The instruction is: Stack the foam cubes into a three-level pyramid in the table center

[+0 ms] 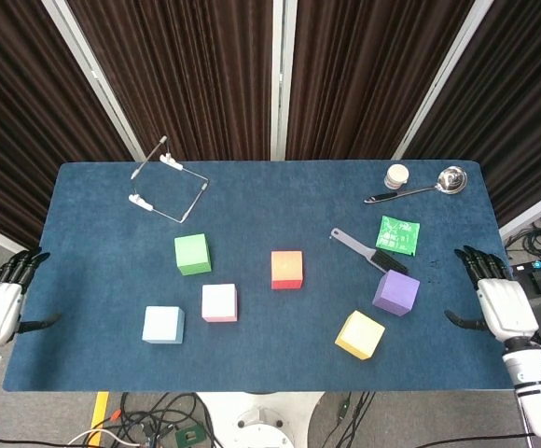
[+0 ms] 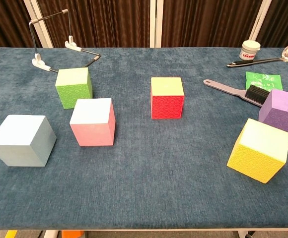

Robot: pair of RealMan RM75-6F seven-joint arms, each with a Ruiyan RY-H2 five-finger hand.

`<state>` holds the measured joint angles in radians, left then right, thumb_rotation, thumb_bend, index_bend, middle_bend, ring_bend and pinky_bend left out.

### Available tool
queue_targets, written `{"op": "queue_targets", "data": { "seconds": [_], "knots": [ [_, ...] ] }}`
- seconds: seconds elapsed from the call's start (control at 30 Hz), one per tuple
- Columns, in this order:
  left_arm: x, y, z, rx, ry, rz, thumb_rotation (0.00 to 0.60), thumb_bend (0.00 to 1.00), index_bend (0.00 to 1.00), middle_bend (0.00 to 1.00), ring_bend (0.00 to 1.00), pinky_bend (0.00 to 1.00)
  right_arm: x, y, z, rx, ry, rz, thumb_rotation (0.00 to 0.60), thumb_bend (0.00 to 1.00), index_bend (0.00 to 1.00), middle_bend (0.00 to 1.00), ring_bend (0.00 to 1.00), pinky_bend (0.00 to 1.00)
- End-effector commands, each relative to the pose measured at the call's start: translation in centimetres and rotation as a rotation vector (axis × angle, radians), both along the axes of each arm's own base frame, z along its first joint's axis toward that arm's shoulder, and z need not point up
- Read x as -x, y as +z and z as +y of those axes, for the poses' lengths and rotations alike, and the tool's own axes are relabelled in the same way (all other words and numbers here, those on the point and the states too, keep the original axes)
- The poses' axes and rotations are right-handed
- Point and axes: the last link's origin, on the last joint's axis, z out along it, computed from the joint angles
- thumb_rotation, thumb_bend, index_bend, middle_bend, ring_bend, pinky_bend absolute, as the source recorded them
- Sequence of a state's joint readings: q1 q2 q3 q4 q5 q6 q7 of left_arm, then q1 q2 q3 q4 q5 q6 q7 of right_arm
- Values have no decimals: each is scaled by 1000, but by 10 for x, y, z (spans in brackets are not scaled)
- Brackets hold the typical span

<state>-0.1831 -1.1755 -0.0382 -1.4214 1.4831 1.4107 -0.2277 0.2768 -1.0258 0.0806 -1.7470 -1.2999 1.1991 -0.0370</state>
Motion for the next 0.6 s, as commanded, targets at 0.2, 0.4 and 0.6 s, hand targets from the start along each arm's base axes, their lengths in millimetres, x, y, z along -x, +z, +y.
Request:
{"op": "queue_targets", "data": {
  "seconds": [0.2, 0.4, 0.6],
  "knots": [
    [4, -2, 3, 17, -13, -5, 600, 14, 105, 65, 20, 154, -22, -56, -15, -74, -83, -14, 600, 101, 0, 35, 0, 0],
    [13, -1, 1, 25, 3, -25, 600, 14, 105, 65, 19, 154, -32, -80, -23, -95, -91, -27, 600, 101, 0, 44, 0, 0],
    [19, -2, 0, 31, 8, -39, 600, 14, 105, 65, 20, 154, -40, -93, -23, -98, -84, -12, 600, 102, 0, 107, 0, 0]
  ]
}}
